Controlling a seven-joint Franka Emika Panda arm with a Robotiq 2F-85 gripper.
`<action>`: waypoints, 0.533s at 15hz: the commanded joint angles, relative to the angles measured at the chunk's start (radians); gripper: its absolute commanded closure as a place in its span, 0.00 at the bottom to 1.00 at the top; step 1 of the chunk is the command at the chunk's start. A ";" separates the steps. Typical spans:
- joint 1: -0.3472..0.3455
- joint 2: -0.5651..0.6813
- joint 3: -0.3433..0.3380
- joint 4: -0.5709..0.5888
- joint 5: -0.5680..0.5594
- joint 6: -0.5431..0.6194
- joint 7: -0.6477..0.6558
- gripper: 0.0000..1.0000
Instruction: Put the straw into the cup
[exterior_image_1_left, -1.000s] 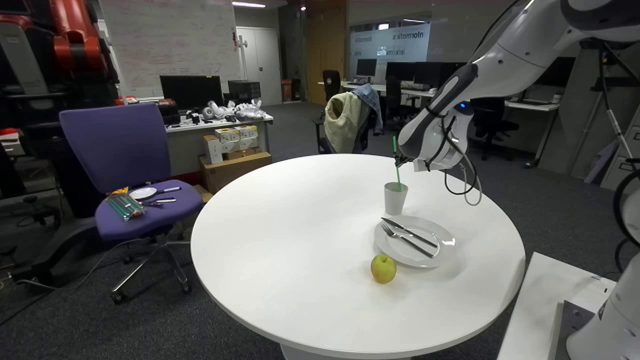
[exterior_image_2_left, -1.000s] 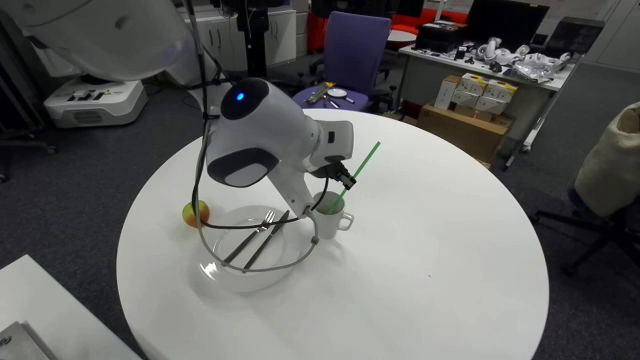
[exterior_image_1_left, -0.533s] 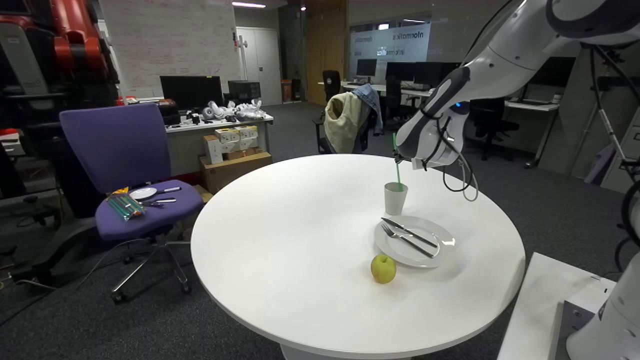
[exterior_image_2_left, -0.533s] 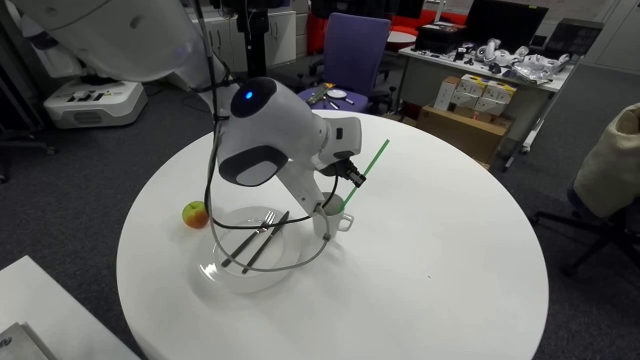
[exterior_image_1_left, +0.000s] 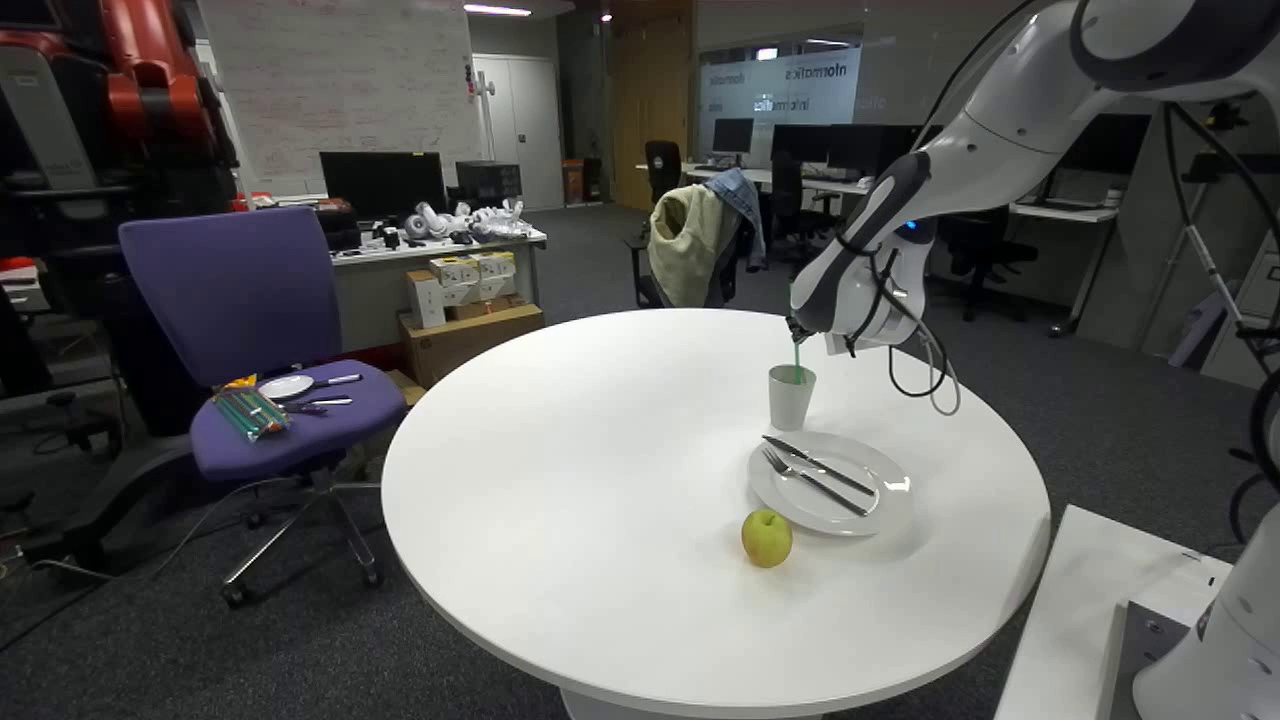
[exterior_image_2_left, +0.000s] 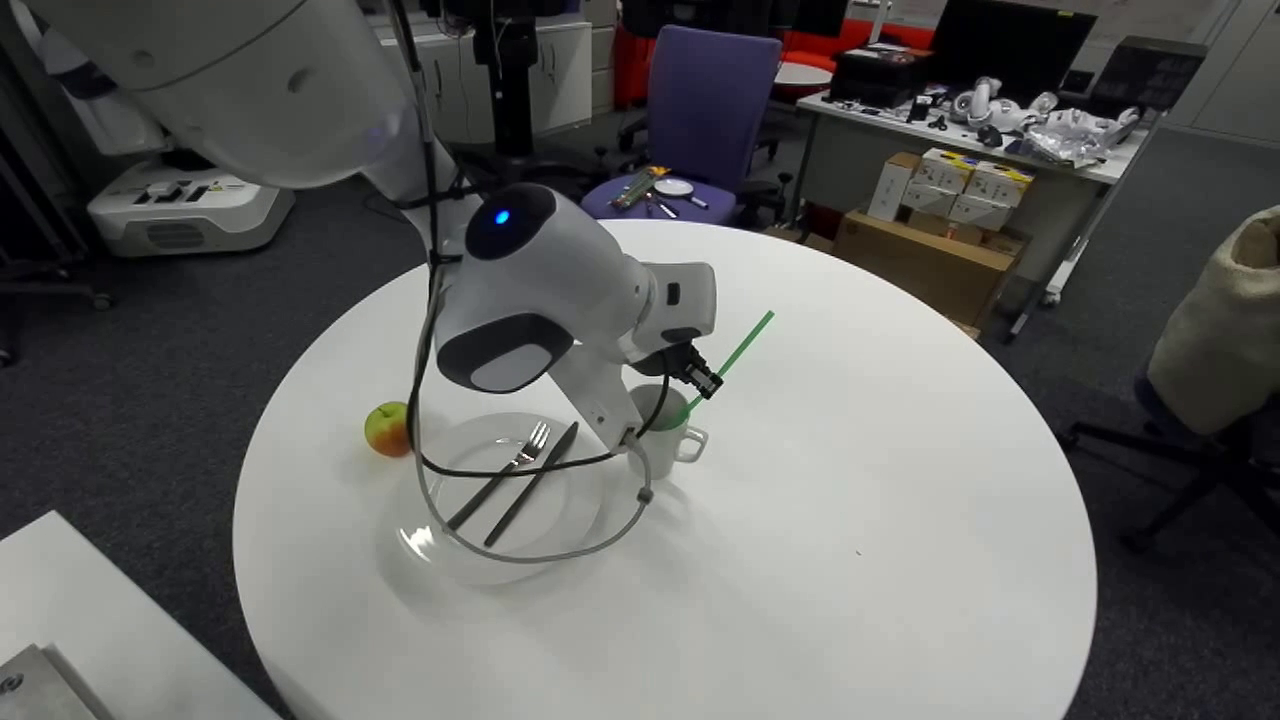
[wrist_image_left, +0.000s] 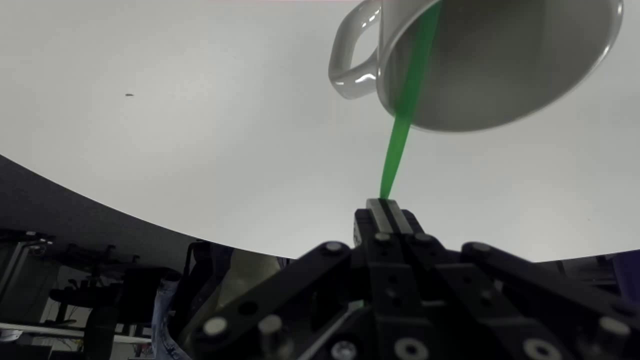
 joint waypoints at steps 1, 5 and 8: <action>0.035 -0.003 -0.024 -0.016 0.016 0.000 0.016 1.00; 0.042 -0.002 -0.021 -0.021 0.015 0.000 0.021 1.00; 0.051 -0.001 -0.026 -0.021 0.017 0.000 0.023 0.73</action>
